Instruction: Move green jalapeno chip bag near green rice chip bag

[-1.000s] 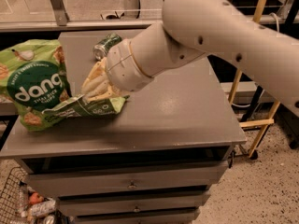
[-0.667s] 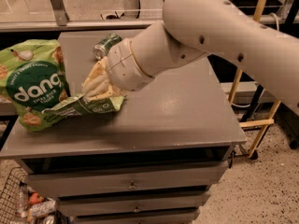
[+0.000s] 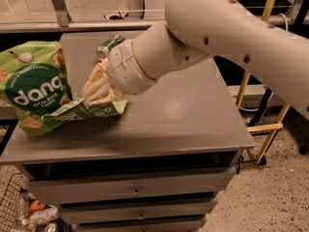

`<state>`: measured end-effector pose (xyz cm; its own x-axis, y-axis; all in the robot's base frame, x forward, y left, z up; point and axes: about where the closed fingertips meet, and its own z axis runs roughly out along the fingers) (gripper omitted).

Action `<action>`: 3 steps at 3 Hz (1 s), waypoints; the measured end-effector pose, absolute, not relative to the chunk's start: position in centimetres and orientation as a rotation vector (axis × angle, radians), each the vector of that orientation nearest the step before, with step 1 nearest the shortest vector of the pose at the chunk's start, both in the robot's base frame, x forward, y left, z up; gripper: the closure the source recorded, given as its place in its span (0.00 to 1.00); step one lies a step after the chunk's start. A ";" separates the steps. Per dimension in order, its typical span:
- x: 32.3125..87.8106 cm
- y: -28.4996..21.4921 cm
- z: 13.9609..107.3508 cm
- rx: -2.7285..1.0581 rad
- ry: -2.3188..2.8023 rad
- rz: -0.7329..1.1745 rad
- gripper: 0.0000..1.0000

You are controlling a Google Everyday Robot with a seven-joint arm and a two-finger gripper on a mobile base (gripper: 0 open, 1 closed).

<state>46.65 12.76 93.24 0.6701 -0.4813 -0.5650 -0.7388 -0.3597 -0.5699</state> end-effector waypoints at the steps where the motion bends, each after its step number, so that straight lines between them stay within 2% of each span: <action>1: 46.5 12.9 93.4 -2.032 0.938 0.380 0.12; 2: 46.3 13.1 93.4 -2.035 0.934 0.378 0.00; 3: 46.1 12.4 93.9 -2.032 0.955 0.367 0.00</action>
Offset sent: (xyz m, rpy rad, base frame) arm -0.0016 0.0015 0.0010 -0.0015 -0.0026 0.0030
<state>46.06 12.37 93.92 0.6668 -0.4951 -0.5570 -0.7406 -0.3570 -0.5692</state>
